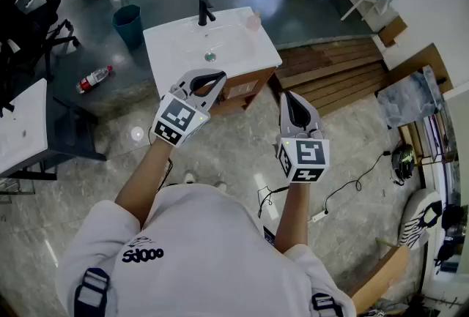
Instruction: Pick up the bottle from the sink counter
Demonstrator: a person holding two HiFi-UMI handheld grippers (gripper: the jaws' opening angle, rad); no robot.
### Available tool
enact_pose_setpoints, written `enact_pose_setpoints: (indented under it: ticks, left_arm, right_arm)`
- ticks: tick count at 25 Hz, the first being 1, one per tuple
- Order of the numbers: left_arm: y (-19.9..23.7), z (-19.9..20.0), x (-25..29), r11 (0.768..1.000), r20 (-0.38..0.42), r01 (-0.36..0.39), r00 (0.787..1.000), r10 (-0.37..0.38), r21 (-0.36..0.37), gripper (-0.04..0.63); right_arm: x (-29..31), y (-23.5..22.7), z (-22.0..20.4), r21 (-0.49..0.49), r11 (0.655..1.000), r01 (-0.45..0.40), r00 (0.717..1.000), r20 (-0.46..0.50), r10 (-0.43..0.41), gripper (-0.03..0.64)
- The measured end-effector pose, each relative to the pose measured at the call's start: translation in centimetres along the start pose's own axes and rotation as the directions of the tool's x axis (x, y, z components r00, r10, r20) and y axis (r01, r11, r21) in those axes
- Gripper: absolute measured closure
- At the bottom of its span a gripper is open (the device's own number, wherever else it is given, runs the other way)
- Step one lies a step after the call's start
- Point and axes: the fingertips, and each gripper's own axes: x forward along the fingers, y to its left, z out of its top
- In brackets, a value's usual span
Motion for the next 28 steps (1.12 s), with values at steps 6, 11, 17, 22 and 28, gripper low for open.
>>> enact_pose_setpoints:
  ticks: [6,11,17,22,28]
  left_arm:
    - [-0.4,0.1,0.8,1.000,0.001,0.003,1.000,-0.003,0.004,0.591]
    - [-1.1,0.4,1.4,1.000,0.012,0.006,1.000,-0.006,-0.006,0.591]
    - [-2.6,0.3,2.2,1.000,-0.013,-0.020,1.000,0.020,0.002,0.591]
    - [-3.3,0.0,3.2,0.999,-0.031,-0.037,0.999,0.037,-0.013,0.591]
    - [-2.0,-0.5,6.3,0.999,-0.033,-0.040,0.999,0.039,-0.021,0.591]
  right_arm:
    - [0.5,-0.9,0.2,0.006,1.000,-0.006,1.000,0.015,0.006,0.606]
    - [0.4,-2.0,0.1,0.037,0.999,-0.033,0.999,0.037,0.031,0.607]
    - [-0.4,-3.8,-0.9,0.050,0.997,-0.060,0.997,0.043,0.058,0.606]
    - [-0.7,-5.2,-2.0,0.069,0.995,-0.072,0.997,0.033,0.070,0.606]
    - [1.8,-7.4,-3.1,0.078,0.995,-0.069,0.998,0.021,0.067,0.606]
